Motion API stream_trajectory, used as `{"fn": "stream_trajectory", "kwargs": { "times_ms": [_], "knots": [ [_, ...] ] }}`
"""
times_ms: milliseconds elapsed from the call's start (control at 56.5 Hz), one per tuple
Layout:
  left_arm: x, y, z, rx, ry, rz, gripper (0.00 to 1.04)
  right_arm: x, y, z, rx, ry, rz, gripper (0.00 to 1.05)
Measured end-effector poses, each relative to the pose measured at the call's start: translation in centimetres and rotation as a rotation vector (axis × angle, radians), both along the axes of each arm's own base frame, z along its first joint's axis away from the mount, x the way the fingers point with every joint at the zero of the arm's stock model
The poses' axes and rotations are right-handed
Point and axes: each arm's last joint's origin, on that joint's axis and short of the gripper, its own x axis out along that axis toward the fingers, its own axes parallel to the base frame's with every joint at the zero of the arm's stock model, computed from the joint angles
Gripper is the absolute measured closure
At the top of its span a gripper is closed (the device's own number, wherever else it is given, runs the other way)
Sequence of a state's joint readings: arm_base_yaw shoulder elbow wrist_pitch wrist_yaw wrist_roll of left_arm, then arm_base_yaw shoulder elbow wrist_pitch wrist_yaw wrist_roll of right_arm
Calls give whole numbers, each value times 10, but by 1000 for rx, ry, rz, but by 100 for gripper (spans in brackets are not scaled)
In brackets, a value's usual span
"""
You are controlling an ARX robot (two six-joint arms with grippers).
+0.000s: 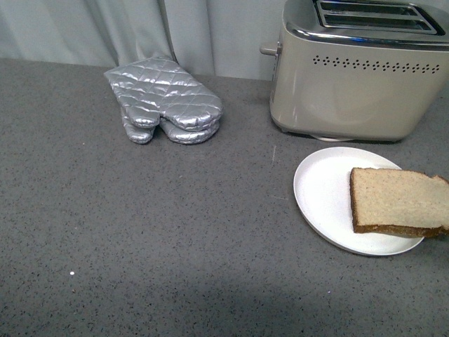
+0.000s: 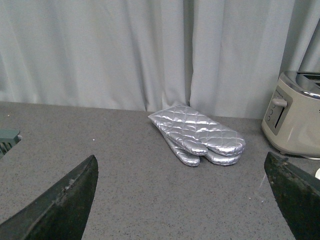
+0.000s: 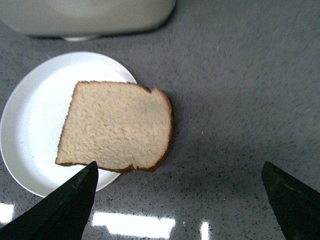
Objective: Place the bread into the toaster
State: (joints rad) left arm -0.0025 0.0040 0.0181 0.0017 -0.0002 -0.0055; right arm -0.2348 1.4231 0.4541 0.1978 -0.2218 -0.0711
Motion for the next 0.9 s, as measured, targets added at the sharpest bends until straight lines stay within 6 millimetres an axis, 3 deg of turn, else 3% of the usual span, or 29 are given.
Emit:
{"fn": "stream_trajectory", "kwargs": {
  "times_ms": [372,602,832,903],
  "knots": [
    [0,0,0,0,0,0,7,74,-32,-49,264,287,56,10],
    [0,0,0,0,0,0,7,99,-24,-75,369,339,78,10],
    [0,0,0,0,0,0,7,113,-15,-84,380,382,55,58],
    [0,0,0,0,0,0,7,114,-15,-83,380,385,51,68]
  ]
}}
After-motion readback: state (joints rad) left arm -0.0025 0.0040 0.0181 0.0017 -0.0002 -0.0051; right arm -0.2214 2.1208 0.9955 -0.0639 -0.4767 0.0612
